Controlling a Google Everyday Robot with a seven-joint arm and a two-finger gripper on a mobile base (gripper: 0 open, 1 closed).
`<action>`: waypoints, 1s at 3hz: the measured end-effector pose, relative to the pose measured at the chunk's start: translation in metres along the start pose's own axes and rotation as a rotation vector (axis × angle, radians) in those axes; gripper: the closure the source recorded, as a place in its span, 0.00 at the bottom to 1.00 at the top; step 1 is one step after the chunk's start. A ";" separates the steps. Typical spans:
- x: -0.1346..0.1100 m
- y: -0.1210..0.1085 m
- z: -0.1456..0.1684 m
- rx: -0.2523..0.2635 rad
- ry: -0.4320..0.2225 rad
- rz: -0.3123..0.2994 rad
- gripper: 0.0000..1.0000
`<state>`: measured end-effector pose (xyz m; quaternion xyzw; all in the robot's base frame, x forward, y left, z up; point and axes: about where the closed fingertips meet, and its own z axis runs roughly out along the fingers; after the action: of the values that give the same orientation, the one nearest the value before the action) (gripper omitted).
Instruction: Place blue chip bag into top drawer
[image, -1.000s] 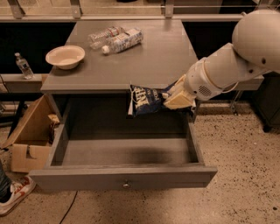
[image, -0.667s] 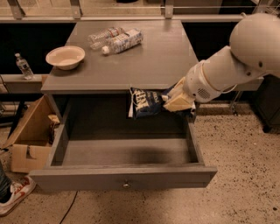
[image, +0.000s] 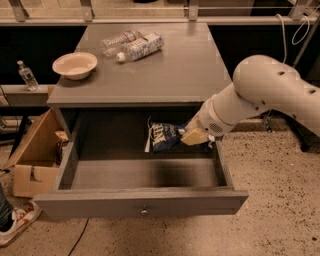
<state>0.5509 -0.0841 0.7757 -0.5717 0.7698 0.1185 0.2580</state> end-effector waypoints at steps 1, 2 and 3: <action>0.015 -0.013 0.038 0.037 0.038 0.037 1.00; 0.030 -0.027 0.073 0.074 0.017 0.104 0.74; 0.040 -0.030 0.086 0.091 0.000 0.149 0.50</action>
Offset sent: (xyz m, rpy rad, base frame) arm 0.0579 -0.0007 -0.1033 0.0170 -0.0161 -0.1935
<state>0.5928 -0.0850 0.6858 -0.5005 0.8149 0.1023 0.2739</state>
